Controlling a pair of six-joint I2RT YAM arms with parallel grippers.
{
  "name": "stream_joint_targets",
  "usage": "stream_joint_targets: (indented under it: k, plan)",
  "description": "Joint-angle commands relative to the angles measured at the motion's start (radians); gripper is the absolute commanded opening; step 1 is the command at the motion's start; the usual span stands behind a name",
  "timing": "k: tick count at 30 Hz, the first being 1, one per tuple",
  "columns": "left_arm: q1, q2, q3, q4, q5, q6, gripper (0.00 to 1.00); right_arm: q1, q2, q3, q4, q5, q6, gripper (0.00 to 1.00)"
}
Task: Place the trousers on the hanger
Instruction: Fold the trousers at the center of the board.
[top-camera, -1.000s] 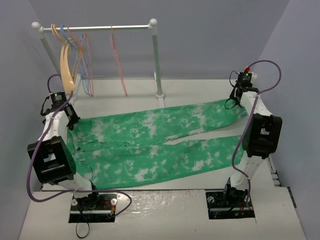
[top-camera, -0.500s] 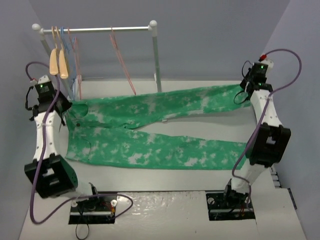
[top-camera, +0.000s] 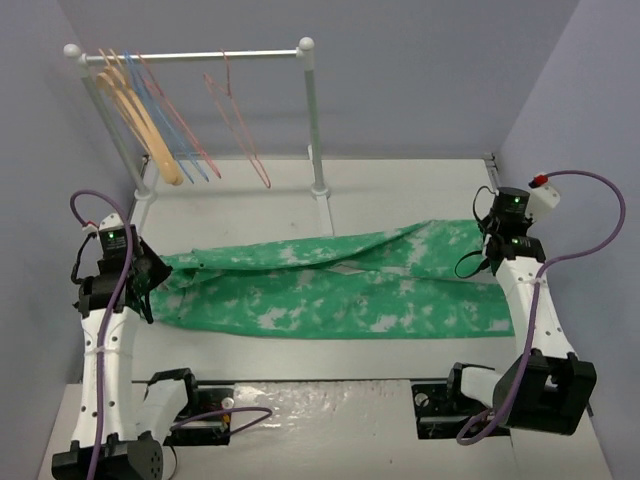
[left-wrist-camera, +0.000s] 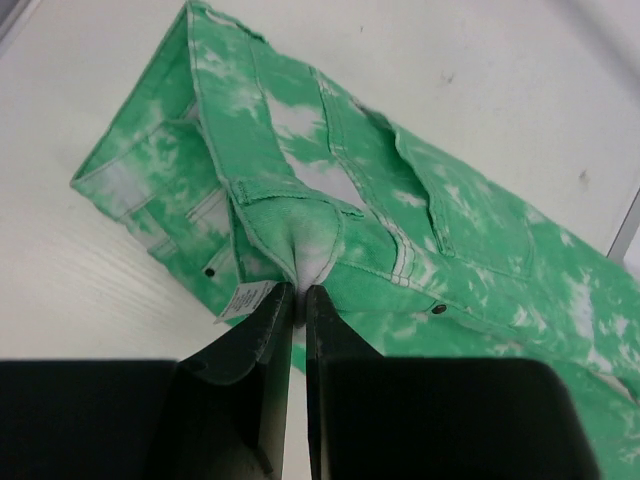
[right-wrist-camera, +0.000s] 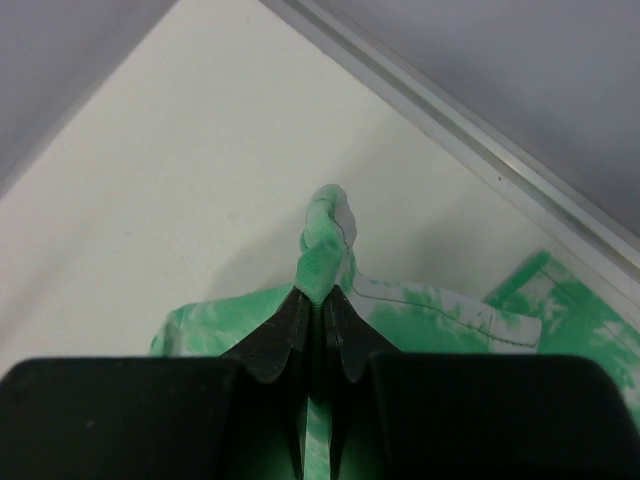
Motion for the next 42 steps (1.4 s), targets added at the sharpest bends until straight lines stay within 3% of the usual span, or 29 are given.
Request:
stream_joint_targets:
  k: [1, 8, 16, 19, 21, 22, 25, 27, 31, 33, 37, 42]
  plan:
    - [-0.053, -0.079, 0.016, -0.096, -0.075, -0.035, 0.0, 0.051, -0.111, -0.048, 0.027, 0.16, 0.018, 0.0]
    - [-0.081, -0.188, -0.103, -0.054, 0.0, -0.081, 0.0, 0.092, -0.299, -0.145, 0.023, 0.174, 0.016, 0.0]
    - [-0.119, -0.286, -0.109, -0.135, -0.075, -0.052, 0.0, 0.087, -0.483, -0.149, -0.131, 0.21, 0.015, 0.04]
    - [-0.149, -0.298, -0.1, -0.191, -0.1, -0.042, 0.06, 0.087, -0.554, -0.166, -0.166, 0.168, -0.01, 0.35]
    - [-0.157, -0.292, -0.06, -0.19, -0.088, -0.025, 0.13, 0.09, -0.578, -0.17, -0.161, 0.139, -0.052, 0.61]
    - [-0.158, -0.278, -0.039, -0.185, -0.087, -0.017, 0.29, 0.091, -0.573, -0.166, -0.157, 0.121, -0.09, 0.69]
    - [-0.159, -0.217, 0.085, -0.168, -0.069, 0.041, 0.65, 0.096, -0.533, -0.125, -0.14, 0.012, -0.152, 0.72]
    - [-0.159, -0.173, 0.151, -0.151, -0.041, 0.069, 0.74, 0.1, -0.467, -0.104, -0.136, -0.065, -0.175, 0.71]
    - [-0.161, -0.07, 0.172, -0.077, 0.135, 0.062, 0.68, 0.142, -0.235, -0.092, -0.187, -0.11, -0.136, 0.71]
    - [-0.219, 0.017, 0.149, -0.065, 0.223, 0.032, 0.64, 0.172, -0.113, -0.101, -0.195, -0.113, -0.057, 0.71]
    - [-0.341, 0.126, 0.072, -0.038, 0.178, -0.03, 0.64, 0.228, 0.08, -0.13, -0.161, -0.106, 0.035, 0.7]
    - [-0.412, 0.216, -0.051, 0.084, 0.175, -0.142, 0.64, 0.281, 0.23, -0.173, -0.032, -0.145, 0.136, 0.69]
